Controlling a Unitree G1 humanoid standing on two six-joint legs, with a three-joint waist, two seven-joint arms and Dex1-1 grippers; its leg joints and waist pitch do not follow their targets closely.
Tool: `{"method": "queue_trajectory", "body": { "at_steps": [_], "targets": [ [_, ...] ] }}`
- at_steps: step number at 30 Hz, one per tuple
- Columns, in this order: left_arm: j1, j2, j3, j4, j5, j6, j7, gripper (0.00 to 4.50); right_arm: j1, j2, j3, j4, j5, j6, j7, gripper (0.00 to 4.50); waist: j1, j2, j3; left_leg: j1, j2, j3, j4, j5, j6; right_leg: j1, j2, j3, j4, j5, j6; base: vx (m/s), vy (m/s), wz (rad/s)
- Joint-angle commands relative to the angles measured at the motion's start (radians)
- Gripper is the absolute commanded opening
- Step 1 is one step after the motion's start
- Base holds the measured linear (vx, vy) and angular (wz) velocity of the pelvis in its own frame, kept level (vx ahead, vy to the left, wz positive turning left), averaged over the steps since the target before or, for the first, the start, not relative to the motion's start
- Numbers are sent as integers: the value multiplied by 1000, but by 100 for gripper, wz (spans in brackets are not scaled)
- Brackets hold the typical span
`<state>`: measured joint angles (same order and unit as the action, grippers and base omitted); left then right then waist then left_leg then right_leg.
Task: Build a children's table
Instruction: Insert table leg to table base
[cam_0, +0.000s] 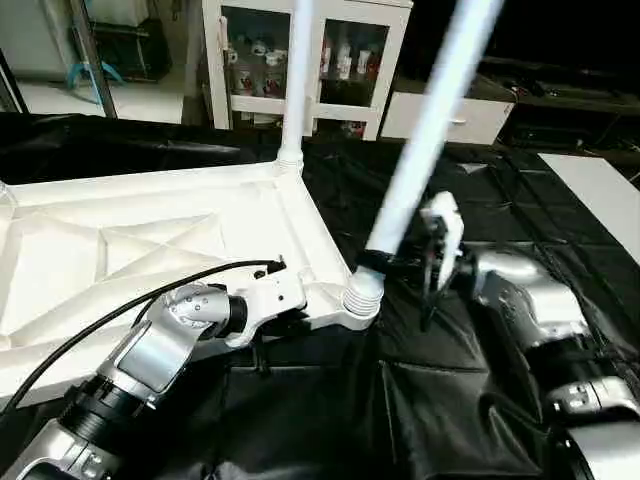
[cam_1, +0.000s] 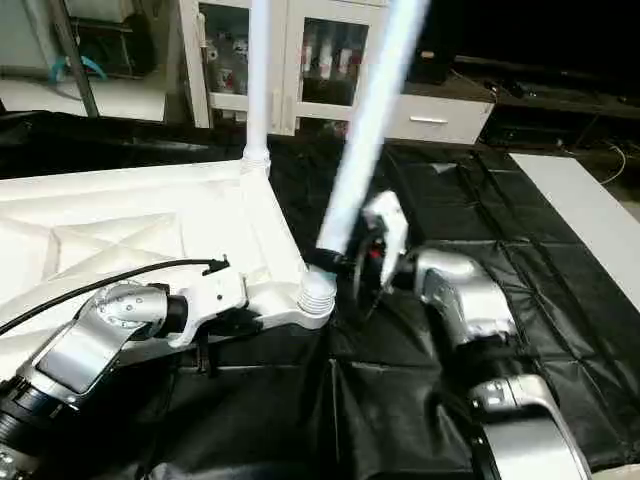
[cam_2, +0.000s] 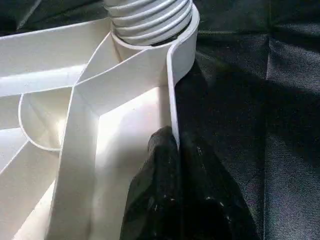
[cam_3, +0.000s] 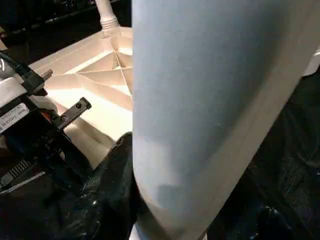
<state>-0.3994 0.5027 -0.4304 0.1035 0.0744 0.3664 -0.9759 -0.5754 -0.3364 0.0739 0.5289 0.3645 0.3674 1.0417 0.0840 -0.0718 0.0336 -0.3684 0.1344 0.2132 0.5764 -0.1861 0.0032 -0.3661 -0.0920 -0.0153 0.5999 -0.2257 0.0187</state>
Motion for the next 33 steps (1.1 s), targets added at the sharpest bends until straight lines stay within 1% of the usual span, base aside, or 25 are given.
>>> {"method": "queue_trajectory", "body": {
  "at_steps": [1,3,4,6,7,8,10,12,14,15,16,17,18,19,21,22,24,27,28,29,30,33],
  "targets": [
    [23,16,-44,36,37,16,-14,0,48,-28,-10,38,-45,17,-65,181,-9,21,-33,39,101,-60,-94,-464,-121,-22,-66,34,-81,-294,-167,0,0,0],
    [20,15,-46,41,38,14,-14,0,74,-32,-25,18,-37,22,-77,181,-5,20,-33,41,101,-58,-94,-459,-117,-22,-67,36,-83,-288,-167,0,0,0],
    [19,14,-46,42,38,14,-14,0,87,-34,-29,5,-34,26,-78,181,-4,22,-33,39,102,-59,-95,-452,-117,-20,-66,36,-82,-280,-166,0,0,0],
    [19,13,-47,43,38,15,-14,0,114,-39,-25,-27,-35,30,-76,181,-5,21,-34,37,102,-59,-97,-445,-117,-18,-64,34,-80,-264,-165,0,0,0],
    [19,13,-47,43,38,15,-15,0,117,-40,-23,-31,-36,30,-74,181,-6,22,-32,37,102,-59,-97,-456,-119,-19,-64,34,-81,-274,-164,0,0,0],
    [19,12,-48,43,38,15,-15,0,126,-43,-17,-41,-37,31,-69,181,-6,22,-32,37,102,-59,-97,-456,-119,-19,-64,34,-81,-274,-164,0,0,0],
    [18,11,-48,44,37,14,-15,0,152,-54,3,-73,-49,27,-54,181,-5,21,-30,40,102,-61,-97,-489,-120,-23,-68,36,-88,-333,-152,0,0,0],
    [19,12,-48,43,38,14,-14,0,181,-68,28,-117,-63,25,-38,181,-4,20,-31,41,103,-62,-97,-489,-119,-24,-68,36,-88,-342,-146,0,0,0],
    [19,13,-48,43,38,14,-14,0,195,-76,42,-140,-67,28,-30,181,-1,21,-30,42,104,-61,-98,-481,-118,-25,-67,37,-89,-332,-142,0,0,0],
    [21,14,-48,41,38,15,-14,0,210,-89,63,-165,-77,26,-14,181,2,20,-31,40,104,-60,-98,-460,-113,-21,-65,36,-86,-295,-145,0,0,0],
    [22,14,-47,40,38,15,-14,0,217,-95,71,-177,-81,27,-7,181,2,20,-33,40,104,-60,-98,-449,-113,-20,-65,36,-84,-277,-147,0,0,0],
    [22,14,-47,40,38,15,-14,0,219,-96,74,-181,-83,27,-5,181,2,20,-33,38,104,-59,-99,-427,-110,-17,-64,35,-81,-242,-153,0,0,0],
    [23,15,-47,39,38,16,-14,0,225,-103,83,-192,-90,25,0,181,2,20,-34,38,104,-57,-98,-418,-109,-16,-63,34,-79,-227,-157,0,0,0],
    [24,16,-48,37,38,16,-14,0,231,-109,93,-205,-97,24,4,181,5,20,-34,38,103,-53,-96,-398,-101,-16,-63,35,-77,-195,-164,0,0,0],
    [25,16,-48,35,38,17,-14,0,234,-116,105,-215,-102,24,9,181,7,18,-33,36,103,-54,-96,-388,-94,-13,-65,35,-78,-201,-166,0,0,0],
    [26,16,-48,34,37,18,-14,0,233,-118,112,-218,-104,24,12,181,8,18,-33,37,103,-53,-96,-387,-93,-13,-65,36,-78,-205,-166,0,0,0],
    [27,15,-49,33,37,20,-13,0,224,-122,127,-226,-102,36,18,181,8,15,-33,37,104,-54,-96,-387,-92,-12,-65,35,-79,-212,-166,0,0,0],
    [28,14,-48,30,37,23,-13,0,222,-130,146,-238,-99,53,24,181,8,15,-32,37,105,-57,-98,-411,-99,-13,-66,35,-81,-251,-156,0,0,0],
    [29,14,-48,28,37,23,-12,0,225,-132,154,-241,-101,59,26,181,8,13,-32,39,105,-56,-98,-414,-100,-15,-65,35,-82,-252,-155,0,0,0],
    [30,14,-48,28,37,24,-12,0,228,-133,161,-240,-106,62,23,181,8,15,-33,38,104,-57,-98,-412,-101,-14,-66,35,-81,-247,-154,0,0,0],
    [31,14,-47,26,37,25,-11,0,234,-130,165,-233,-112,65,16,181,8,13,-32,37,104,-57,-98,-412,-101,-15,-65,35,-81,-246,-153,0,0,0],
    [33,15,-46,22,36,27,-9,0,249,-113,162,-197,-136,59,-31,181,9,13,-34,37,104,-57,-98,-404,-104,-14,-65,35,-80,-226,-152,0,0,0]
  ]
}}
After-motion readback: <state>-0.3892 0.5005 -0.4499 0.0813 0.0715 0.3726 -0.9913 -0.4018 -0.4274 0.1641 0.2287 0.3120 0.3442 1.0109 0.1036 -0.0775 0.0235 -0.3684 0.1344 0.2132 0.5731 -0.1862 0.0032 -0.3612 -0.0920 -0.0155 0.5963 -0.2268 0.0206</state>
